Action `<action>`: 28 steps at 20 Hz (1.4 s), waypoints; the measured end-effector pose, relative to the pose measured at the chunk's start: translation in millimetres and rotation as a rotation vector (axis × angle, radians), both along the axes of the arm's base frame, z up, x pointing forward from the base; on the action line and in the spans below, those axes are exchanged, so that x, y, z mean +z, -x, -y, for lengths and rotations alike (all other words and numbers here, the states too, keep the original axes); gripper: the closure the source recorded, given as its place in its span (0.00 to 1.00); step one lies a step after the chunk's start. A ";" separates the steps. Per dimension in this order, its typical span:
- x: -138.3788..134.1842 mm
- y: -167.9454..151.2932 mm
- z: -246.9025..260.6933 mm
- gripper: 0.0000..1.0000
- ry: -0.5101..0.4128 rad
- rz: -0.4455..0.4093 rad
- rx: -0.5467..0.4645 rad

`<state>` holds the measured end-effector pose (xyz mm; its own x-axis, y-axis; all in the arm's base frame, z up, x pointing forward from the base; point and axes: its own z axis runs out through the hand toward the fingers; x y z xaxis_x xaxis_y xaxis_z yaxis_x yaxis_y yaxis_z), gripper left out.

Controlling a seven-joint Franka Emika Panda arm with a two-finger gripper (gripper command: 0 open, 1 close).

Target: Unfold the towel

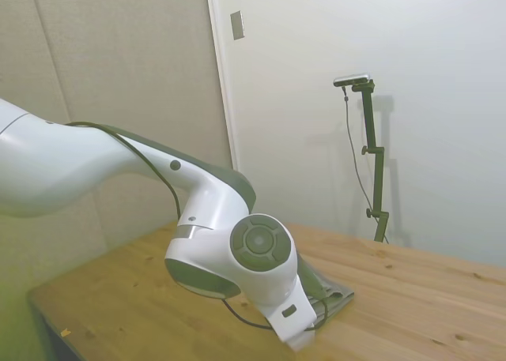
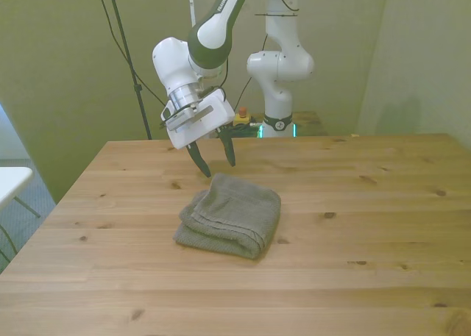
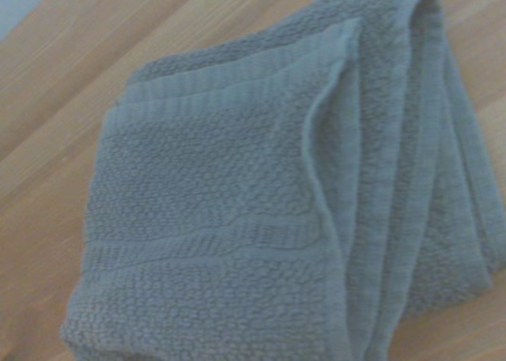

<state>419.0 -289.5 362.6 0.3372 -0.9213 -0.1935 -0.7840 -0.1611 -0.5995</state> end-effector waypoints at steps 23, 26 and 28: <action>-27.3 -27.9 -5.6 1.00 -0.033 0.064 0.077; -30.5 -31.1 -7.1 1.00 -0.033 0.063 0.084; -33.7 -33.4 -8.2 1.00 -0.033 0.063 0.090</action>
<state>452.3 -281.3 328.9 0.4305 -0.8804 -0.1989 -0.7277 -0.2082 -0.6535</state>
